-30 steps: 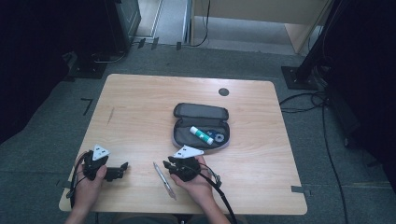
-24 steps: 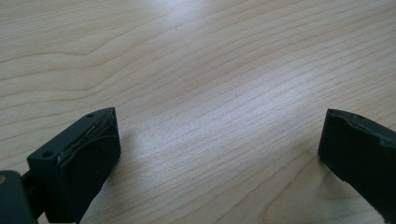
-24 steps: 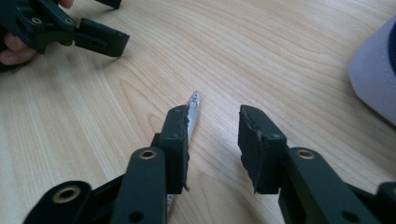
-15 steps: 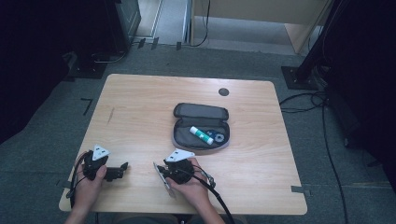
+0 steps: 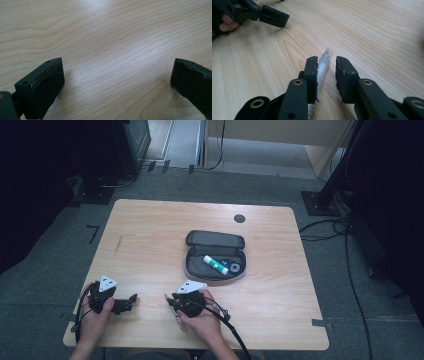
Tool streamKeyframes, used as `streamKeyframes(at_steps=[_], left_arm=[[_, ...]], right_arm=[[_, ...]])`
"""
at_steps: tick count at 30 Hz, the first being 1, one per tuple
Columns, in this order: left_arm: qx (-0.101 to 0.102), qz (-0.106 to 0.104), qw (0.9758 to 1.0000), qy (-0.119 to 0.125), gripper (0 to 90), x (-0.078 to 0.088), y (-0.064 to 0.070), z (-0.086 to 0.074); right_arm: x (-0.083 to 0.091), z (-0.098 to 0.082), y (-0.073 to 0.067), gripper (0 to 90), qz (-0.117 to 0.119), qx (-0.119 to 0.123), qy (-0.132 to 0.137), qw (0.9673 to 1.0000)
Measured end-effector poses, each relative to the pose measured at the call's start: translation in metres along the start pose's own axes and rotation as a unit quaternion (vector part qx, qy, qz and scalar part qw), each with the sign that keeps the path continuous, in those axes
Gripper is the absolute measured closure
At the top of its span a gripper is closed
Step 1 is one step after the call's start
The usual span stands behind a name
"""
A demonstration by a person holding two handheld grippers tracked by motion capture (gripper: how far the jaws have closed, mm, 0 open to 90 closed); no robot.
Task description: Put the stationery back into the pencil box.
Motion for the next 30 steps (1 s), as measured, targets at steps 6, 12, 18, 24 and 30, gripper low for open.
streamKeyframes(at_steps=[6,12,18,24,30], left_arm=[[0.000,0.000,1.0000,0.000,0.0,0.000,0.000,0.000],[0.001,-0.001,1.0000,0.001,0.0,0.000,0.000,0.000],[0.001,-0.001,1.0000,0.000,0.0,0.000,0.000,0.000],[0.001,-0.001,1.0000,0.001,0.0,0.000,0.000,0.000],[0.001,-0.001,1.0000,0.001,0.0,0.000,0.000,0.000]], right_arm=[[-0.005,-0.001,-0.006,72.2,-0.011,-0.010,-0.006,0.9999],[-0.007,-0.006,-0.011,71.9,-0.032,0.008,-0.018,0.9993],[-0.002,-0.005,-0.008,81.1,-0.039,0.010,-0.026,0.9989],[0.008,0.001,0.001,81.3,-0.031,0.005,-0.016,0.9994],[0.023,0.007,0.010,81.3,-0.035,0.005,-0.003,0.9994]])
Point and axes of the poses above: each handheld gripper's, and its own axes: x roughly backward along the jaws, z roughly out of its top, y roughly to its right, the point moved 5 cm from there along -x, roughly forward along the jaws, and after that the axes turned 15 degrees about -x, right-handed, at the moved point
